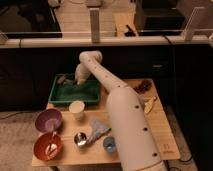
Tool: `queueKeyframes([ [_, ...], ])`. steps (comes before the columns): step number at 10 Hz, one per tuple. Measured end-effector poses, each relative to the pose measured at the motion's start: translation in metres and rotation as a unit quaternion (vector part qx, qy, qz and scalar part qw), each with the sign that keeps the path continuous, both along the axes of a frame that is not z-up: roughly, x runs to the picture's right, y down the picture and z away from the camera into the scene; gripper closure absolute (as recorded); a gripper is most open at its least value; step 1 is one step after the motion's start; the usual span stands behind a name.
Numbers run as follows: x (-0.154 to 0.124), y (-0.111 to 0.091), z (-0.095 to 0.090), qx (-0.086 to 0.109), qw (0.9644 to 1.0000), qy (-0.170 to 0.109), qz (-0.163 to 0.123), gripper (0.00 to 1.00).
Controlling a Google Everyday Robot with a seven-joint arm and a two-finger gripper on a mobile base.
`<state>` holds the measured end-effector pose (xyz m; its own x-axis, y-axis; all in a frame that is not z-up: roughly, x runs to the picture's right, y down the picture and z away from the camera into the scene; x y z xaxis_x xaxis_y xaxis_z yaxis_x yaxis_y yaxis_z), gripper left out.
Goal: Place brush in red bowl
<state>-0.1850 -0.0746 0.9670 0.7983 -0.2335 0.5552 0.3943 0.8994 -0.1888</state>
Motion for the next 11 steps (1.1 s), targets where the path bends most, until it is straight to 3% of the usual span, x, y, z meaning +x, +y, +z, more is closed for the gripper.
queueKeyframes([
  [8, 0.014, 0.017, -0.051, 0.03, 0.9992, -0.018, -0.018, 0.97],
  [11, 0.016, 0.023, -0.071, 0.039, 0.9977, -0.036, -0.042, 0.97],
])
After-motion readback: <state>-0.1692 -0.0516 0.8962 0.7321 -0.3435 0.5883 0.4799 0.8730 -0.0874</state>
